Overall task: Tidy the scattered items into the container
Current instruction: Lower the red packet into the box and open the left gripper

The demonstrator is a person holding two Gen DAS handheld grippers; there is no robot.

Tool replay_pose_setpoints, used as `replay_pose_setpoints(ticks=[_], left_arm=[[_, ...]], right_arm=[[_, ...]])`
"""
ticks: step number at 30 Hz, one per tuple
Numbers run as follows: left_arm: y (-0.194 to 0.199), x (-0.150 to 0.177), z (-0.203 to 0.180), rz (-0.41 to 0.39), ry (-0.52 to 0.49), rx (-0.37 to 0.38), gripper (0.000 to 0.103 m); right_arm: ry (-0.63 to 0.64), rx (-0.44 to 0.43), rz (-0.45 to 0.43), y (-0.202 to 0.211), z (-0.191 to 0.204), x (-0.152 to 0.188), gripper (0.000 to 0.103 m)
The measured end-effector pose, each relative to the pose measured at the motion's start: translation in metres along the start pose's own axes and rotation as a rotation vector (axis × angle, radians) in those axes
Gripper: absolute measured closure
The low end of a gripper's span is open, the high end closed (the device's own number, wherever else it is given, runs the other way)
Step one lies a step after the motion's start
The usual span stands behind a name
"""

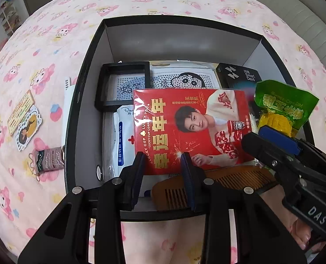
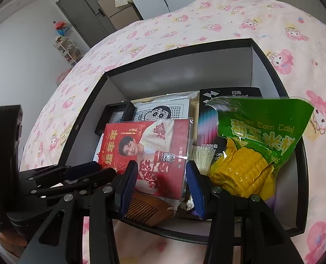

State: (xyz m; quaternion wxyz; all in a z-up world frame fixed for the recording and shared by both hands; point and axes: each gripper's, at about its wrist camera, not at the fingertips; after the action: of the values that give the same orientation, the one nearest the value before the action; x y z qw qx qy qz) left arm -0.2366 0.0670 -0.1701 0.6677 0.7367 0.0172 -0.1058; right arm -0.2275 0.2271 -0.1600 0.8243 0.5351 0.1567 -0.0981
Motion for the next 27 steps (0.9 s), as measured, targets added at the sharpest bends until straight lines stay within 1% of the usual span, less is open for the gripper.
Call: replay_pose_setpoints(ticks=[1,3,5,6,7,9,13,15,18,20,21,23,27], left_arm=[[0.003,0.0,0.0,-0.009,-0.004,0.001,0.07],[0.01,0.001,0.0,-0.039,-0.01,0.008,0.069],[0.018,0.0,0.001,-0.081,-0.01,0.028,0.068],[0.02,-0.002,0.002,-0.089,-0.011,0.036,0.068],[0.018,-0.003,0.001,-0.081,-0.013,0.039,0.068],[0.013,-0.006,-0.001,-0.06,-0.017,0.043,0.068],[-0.003,-0.009,-0.008,-0.006,-0.035,-0.007,0.068],[-0.006,-0.012,-0.011,0.001,-0.037,-0.013,0.068],[-0.008,-0.015,-0.01,0.019,-0.033,-0.008,0.067],[-0.007,-0.015,-0.01,0.017,-0.031,-0.004,0.067],[-0.005,-0.014,-0.01,0.009,-0.031,0.0,0.067],[0.003,-0.01,-0.01,-0.033,-0.035,0.034,0.067],[0.038,0.015,-0.013,-0.146,-0.059,0.091,0.067]], right_arm=[[-0.003,0.0,-0.003,0.002,0.0,0.0,0.061],[-0.003,0.014,-0.037,0.007,0.0,0.001,0.061],[-0.003,0.029,-0.075,0.013,0.0,0.001,0.061],[0.001,0.038,-0.086,0.014,0.001,0.001,0.061],[0.007,0.047,-0.094,0.014,0.003,0.001,0.061],[0.021,0.053,-0.077,0.009,0.005,0.001,0.061],[0.032,0.086,-0.021,-0.005,0.009,0.002,0.061],[0.047,0.118,-0.011,-0.008,0.011,0.003,0.061],[0.06,0.135,0.002,-0.01,0.013,0.004,0.06],[0.066,0.142,0.007,-0.011,0.013,0.005,0.06],[0.068,0.146,0.007,-0.01,0.014,0.005,0.06],[0.063,0.144,-0.005,-0.003,0.014,0.008,0.06],[0.031,0.127,-0.056,0.023,0.013,0.02,0.06]])
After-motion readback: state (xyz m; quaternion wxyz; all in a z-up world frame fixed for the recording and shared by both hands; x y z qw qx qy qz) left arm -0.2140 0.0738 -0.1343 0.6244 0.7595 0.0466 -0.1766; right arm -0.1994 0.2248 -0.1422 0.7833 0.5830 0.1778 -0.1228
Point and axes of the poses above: each gripper's, at about its wrist camera, not at the fingertips, and y roughly against the way its jaws point, z to its left, x to its underside, and after that the axes turned 11 degrees about z, right-handed
